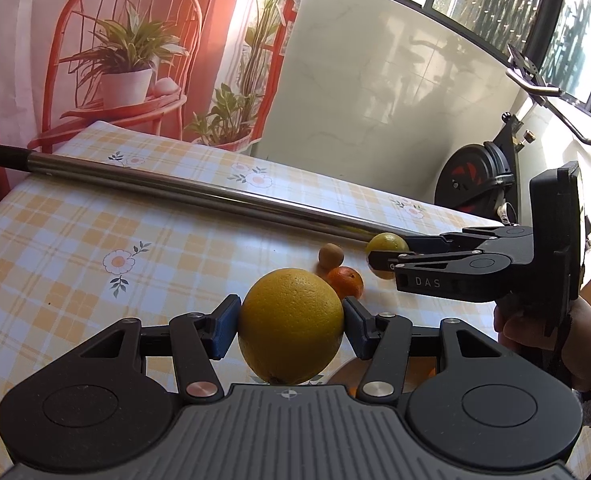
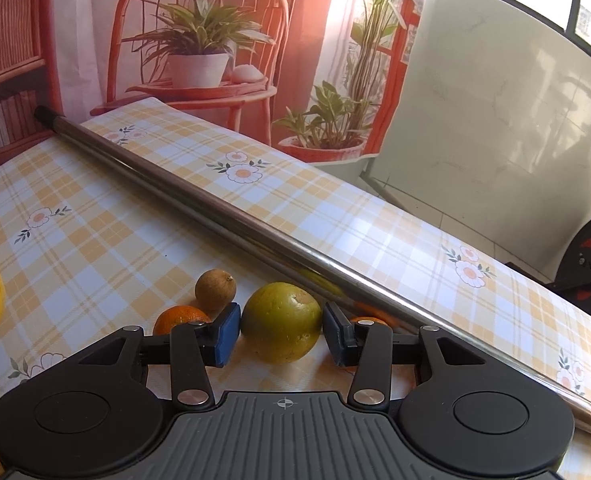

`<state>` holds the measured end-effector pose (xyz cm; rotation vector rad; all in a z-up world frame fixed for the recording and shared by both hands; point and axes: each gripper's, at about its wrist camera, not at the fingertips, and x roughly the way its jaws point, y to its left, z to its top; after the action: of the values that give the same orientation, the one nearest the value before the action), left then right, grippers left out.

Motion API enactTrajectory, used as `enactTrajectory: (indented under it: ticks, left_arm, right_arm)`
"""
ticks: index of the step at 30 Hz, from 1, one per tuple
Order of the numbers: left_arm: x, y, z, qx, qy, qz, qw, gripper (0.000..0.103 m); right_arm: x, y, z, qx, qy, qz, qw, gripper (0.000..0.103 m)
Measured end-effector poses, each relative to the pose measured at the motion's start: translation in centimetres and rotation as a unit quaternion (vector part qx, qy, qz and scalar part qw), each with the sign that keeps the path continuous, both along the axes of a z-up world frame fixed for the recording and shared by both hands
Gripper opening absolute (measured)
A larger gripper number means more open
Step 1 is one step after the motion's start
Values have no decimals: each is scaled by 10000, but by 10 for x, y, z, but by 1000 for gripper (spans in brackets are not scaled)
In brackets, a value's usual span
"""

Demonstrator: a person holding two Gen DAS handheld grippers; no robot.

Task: Organize fruits
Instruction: 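Carry both fruits to the plate and lower the green-yellow citrus with the right tool, opening it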

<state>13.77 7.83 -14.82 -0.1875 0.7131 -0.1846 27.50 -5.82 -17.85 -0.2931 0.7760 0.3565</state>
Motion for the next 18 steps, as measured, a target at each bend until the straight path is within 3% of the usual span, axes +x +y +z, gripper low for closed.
enactTrajectory:
  ticks: [10,18]
  left_arm:
    - [-17,-4,5,-22,-48,-107,9999,58]
    - [-27,-7,2,-6,60,-164,9998,58]
  right_arm:
    - [-52,-30,39,875,-121,-80,9961,41]
    - [-101,-44,41,1098,47,-30,9939,41]
